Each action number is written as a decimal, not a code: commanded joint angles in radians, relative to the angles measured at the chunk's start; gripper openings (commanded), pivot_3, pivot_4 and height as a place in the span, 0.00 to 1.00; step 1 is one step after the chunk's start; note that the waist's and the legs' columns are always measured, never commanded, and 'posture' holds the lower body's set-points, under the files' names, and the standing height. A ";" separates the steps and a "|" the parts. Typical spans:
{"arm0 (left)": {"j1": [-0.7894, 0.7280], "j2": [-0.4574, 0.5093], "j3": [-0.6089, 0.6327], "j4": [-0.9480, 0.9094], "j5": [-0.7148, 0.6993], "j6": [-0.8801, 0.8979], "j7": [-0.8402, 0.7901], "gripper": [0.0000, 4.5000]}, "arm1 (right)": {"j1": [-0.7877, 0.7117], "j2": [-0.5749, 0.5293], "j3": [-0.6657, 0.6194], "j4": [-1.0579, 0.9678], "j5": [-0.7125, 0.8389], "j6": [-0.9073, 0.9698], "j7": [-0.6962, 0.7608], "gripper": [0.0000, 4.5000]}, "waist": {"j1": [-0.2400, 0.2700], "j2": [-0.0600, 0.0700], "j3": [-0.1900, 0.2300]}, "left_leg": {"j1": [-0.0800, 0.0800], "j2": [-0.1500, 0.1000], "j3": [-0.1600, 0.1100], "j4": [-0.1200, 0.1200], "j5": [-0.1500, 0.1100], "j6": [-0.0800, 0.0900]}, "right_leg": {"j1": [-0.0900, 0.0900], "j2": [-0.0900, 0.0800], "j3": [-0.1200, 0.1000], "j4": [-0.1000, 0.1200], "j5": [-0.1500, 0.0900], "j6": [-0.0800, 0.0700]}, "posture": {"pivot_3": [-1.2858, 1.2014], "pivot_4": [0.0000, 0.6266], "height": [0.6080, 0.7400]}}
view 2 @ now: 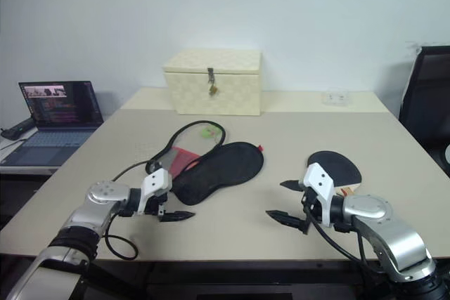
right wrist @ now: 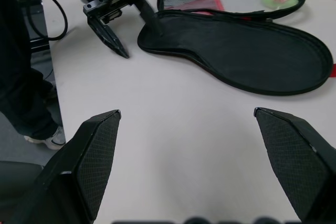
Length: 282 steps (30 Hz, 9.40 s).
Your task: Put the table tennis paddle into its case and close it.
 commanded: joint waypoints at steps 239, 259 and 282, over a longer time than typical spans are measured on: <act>0.223 0.019 0.184 -0.730 -0.284 0.532 0.153 0.79 | -0.163 0.494 -0.098 -0.065 -0.134 0.772 -0.677 0.82 | -0.006 0.002 0.002 | -0.011 0.000 0.000 -0.001 -0.001 0.001 | -0.013 0.000 0.002 0.000 0.004 -0.004 | 0.52 0.24 1.00; 0.226 0.024 0.190 -0.682 -0.259 0.530 0.190 0.79 | -0.230 0.340 -0.130 -0.172 -0.009 0.797 -0.469 0.82 | -0.005 0.002 0.002 | -0.011 0.000 0.000 -0.001 -0.001 0.001 | -0.013 0.000 0.002 0.000 0.004 -0.004 | 0.52 0.24 1.00; -0.169 -0.208 0.060 0.133 0.071 0.170 0.364 0.01 | -0.272 0.022 -0.204 -0.159 0.191 0.648 -0.252 0.83 | 0.025 0.002 0.001 | -0.011 -0.003 -0.003 0.003 -0.001 0.001 | -0.007 -0.001 -0.003 0.000 0.004 -0.003 | 0.52 0.24 1.00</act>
